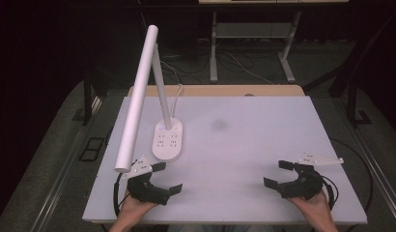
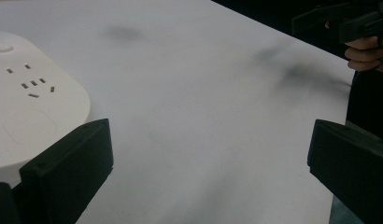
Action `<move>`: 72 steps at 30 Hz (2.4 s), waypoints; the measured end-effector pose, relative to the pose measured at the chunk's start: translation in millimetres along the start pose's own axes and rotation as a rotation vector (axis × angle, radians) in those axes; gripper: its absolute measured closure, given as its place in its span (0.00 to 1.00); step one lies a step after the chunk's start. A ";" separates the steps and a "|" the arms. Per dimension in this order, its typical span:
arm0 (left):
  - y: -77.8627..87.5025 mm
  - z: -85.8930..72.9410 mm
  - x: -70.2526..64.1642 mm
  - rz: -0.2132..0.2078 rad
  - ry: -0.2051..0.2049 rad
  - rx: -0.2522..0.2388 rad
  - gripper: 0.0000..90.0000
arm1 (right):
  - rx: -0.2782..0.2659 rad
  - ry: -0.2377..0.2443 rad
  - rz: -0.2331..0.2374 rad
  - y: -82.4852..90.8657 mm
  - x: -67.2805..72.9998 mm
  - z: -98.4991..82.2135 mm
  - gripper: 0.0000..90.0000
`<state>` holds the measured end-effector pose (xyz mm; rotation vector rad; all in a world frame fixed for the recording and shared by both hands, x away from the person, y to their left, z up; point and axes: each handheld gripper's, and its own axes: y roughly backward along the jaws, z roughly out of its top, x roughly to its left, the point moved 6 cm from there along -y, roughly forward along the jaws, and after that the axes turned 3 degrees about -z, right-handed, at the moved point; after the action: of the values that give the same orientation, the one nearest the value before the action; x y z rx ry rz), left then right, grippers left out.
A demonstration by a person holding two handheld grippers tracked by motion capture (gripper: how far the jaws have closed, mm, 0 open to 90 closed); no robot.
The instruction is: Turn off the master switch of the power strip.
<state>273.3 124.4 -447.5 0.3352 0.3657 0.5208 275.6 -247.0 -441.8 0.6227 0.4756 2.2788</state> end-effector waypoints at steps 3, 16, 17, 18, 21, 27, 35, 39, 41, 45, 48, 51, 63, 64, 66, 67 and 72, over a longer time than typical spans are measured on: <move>0.6 -0.1 -0.1 -0.004 0.002 -0.003 0.00 | 0.006 0.000 0.003 -0.5 0.1 0.0 0.00; 0.4 0.7 -0.5 -0.016 0.013 0.000 0.00 | 0.045 0.015 0.009 -3.1 0.3 -4.4 0.00; 0.3 0.9 -0.5 -0.017 0.011 0.001 0.00 | 0.045 0.015 0.009 -3.1 0.3 -4.4 0.00; 0.3 1.1 -0.6 -0.016 0.010 0.003 0.00 | 0.048 0.016 0.008 -3.1 0.4 -4.7 0.00; 0.3 1.6 -0.3 -0.017 0.003 0.012 0.00 | 0.055 0.028 -0.001 -4.0 0.4 -5.6 0.00; -1.1 3.6 -2.3 -0.025 0.009 0.021 0.00 | 0.071 0.038 -0.005 -5.7 1.3 -6.9 0.00; -0.7 7.3 -3.7 -0.033 -0.002 0.039 0.00 | 0.073 0.042 -0.008 -6.4 0.2 -6.8 0.00; -0.2 9.9 -3.8 -0.037 -0.002 0.052 0.00 | 0.078 0.039 -0.006 -6.9 0.8 -7.1 0.00; 0.3 11.2 -3.7 -0.041 -0.006 0.061 0.00 | 0.080 0.042 -0.007 -7.0 1.0 -7.4 0.00; 3.1 13.3 -2.1 -0.041 0.000 0.068 0.00 | 0.080 0.040 -0.007 -6.5 0.9 -7.5 0.00; 4.5 14.7 0.2 -0.042 0.021 0.066 0.00 | 0.081 0.043 -0.008 -7.0 0.8 -7.6 0.00; 4.9 16.1 2.4 -0.046 0.028 0.072 0.00 | 0.083 0.041 -0.009 -7.6 0.8 -7.7 0.00; 10.2 24.3 11.6 -0.033 0.037 0.077 0.01 | 0.088 0.044 -0.011 -8.0 -0.2 -8.6 0.00; 10.6 24.9 12.7 -0.030 0.039 0.073 0.01 | 0.088 0.044 -0.012 -8.1 -0.5 -8.7 0.00; 11.8 26.1 14.8 -0.027 0.041 0.073 0.01 | 0.088 0.044 -0.012 -8.2 -0.8 -8.9 0.00; 12.7 26.6 16.1 -0.026 0.041 0.075 0.01 | 0.089 0.044 -0.014 -8.3 -1.0 -9.0 0.00; 15.7 29.0 23.0 -0.017 0.042 0.075 0.01 | 0.095 0.035 -0.016 -8.3 -1.1 -9.7 0.00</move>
<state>297.4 143.3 -421.4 0.3936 0.4287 0.4987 275.3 -243.6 -454.2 0.6242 0.6070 2.2661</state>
